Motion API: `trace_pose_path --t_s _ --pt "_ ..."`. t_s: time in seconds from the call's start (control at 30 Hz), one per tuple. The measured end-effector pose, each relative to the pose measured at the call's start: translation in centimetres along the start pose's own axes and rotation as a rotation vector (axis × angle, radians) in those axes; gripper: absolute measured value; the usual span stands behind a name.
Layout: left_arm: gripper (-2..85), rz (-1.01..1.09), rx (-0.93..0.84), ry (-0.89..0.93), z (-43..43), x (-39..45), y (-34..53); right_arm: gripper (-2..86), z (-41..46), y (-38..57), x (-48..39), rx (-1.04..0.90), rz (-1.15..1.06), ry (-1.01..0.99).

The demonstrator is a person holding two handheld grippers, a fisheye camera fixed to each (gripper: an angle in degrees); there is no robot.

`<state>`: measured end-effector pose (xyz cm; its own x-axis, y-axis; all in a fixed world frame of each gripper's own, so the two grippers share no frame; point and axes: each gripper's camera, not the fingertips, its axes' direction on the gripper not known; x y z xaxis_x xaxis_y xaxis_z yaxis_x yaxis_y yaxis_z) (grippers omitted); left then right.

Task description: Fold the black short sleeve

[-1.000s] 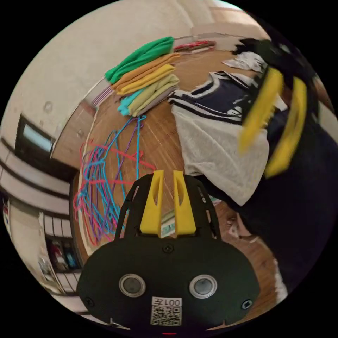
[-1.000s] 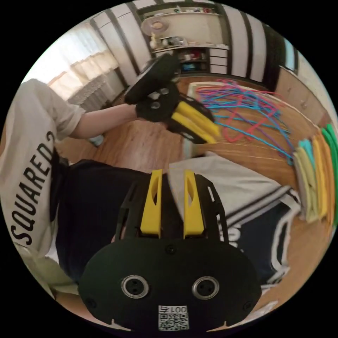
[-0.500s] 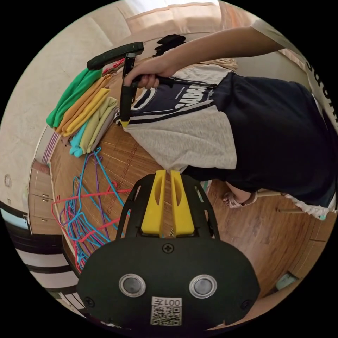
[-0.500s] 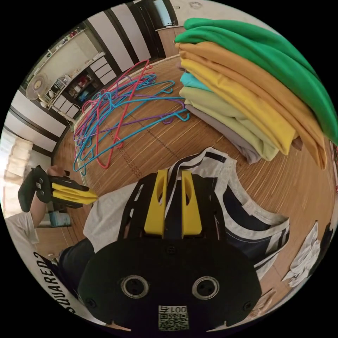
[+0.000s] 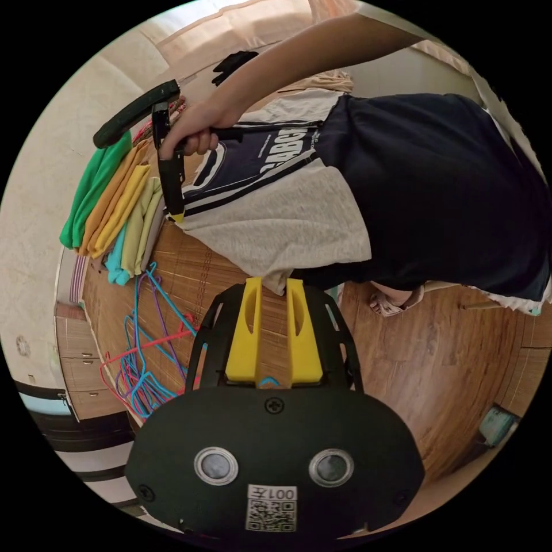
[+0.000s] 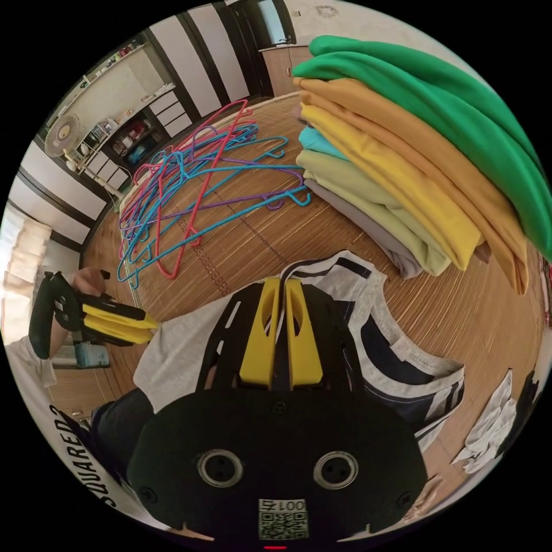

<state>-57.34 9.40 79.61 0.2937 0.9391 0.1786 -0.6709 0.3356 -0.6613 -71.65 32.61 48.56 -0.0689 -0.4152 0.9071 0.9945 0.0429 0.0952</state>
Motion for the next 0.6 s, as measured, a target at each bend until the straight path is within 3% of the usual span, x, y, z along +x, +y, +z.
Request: trace_pose_path --t_s 0.13,0.4,0.6 --pt "4.3 0.020 0.026 -0.003 -0.2 0.1 -0.1 1.2 0.0 0.1 0.0 -0.011 -0.032 0.008" --pt "0.6 0.129 0.039 0.156 0.1 0.6 -1.1 1.2 -0.2 0.2 2.0 -0.001 -0.019 -0.099" --pt "-0.8 0.022 0.049 -0.050 -3.0 4.0 0.6 1.2 -1.5 1.3 6.1 0.073 0.113 -0.271"
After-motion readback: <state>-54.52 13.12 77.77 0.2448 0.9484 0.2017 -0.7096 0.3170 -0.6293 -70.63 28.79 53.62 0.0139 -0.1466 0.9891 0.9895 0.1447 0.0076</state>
